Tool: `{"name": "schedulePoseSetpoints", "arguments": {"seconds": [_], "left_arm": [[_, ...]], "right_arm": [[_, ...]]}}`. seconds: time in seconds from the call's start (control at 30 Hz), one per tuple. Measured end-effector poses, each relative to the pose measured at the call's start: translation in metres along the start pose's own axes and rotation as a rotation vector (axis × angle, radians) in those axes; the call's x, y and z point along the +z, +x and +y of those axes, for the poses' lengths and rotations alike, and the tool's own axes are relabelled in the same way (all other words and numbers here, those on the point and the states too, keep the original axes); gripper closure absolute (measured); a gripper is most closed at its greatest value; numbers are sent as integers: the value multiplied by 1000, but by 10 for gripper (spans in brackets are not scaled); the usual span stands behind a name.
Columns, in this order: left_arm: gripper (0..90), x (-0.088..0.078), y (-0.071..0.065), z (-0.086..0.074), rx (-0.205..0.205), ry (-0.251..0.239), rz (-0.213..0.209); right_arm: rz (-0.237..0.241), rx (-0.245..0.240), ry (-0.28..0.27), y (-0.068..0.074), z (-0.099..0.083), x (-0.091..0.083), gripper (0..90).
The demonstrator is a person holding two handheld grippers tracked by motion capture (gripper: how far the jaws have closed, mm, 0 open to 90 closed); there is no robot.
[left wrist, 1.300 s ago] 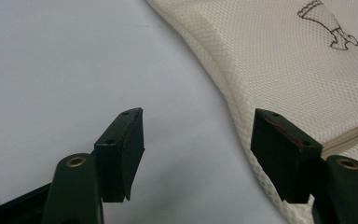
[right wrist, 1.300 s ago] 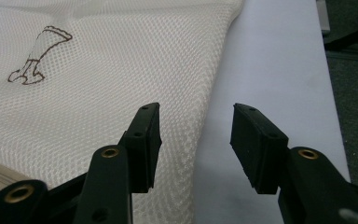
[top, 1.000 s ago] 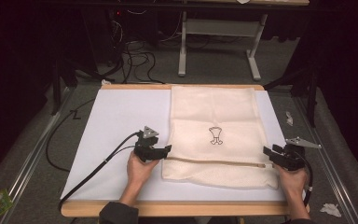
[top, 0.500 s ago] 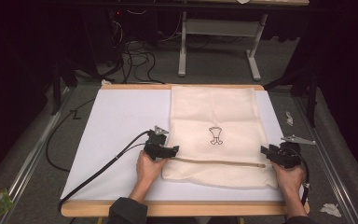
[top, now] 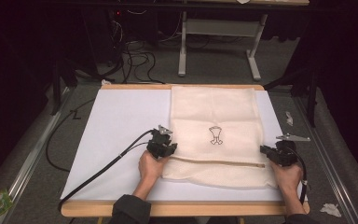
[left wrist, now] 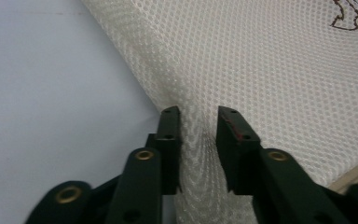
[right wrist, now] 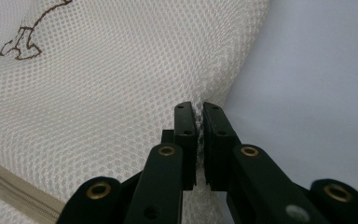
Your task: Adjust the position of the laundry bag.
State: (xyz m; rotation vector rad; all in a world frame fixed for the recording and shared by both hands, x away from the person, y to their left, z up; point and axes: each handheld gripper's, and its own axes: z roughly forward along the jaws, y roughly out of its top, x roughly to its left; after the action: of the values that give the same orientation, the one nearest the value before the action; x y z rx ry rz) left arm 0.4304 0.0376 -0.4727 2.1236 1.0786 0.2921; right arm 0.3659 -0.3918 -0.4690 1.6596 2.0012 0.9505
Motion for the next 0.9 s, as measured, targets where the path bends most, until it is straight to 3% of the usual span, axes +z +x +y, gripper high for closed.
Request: {"name": "schedulePoseSetpoints", "arguments": {"seconds": [0.03,0.1,0.47,0.6,0.73,0.9], "left_arm": [[826,-1,0,0,3,-9,-2],[846,-1,0,0,7,-10,-7],[864,-8,5,2,44,-51,-30],[865,-14,7,4,59,-77,-16],[865,-23,12,4,48,-97,-6],[865,-27,22,-1,30,-88,0]], "right_arm": [[2,-4,-8,1,0,-2,875],[4,-8,-12,1,1,-4,878],[7,-20,-24,3,1,-7,882],[-1,-27,-77,6,1,-12,886],[11,-42,-91,9,4,-11,886],[30,-48,-83,17,8,-8,886]]}}
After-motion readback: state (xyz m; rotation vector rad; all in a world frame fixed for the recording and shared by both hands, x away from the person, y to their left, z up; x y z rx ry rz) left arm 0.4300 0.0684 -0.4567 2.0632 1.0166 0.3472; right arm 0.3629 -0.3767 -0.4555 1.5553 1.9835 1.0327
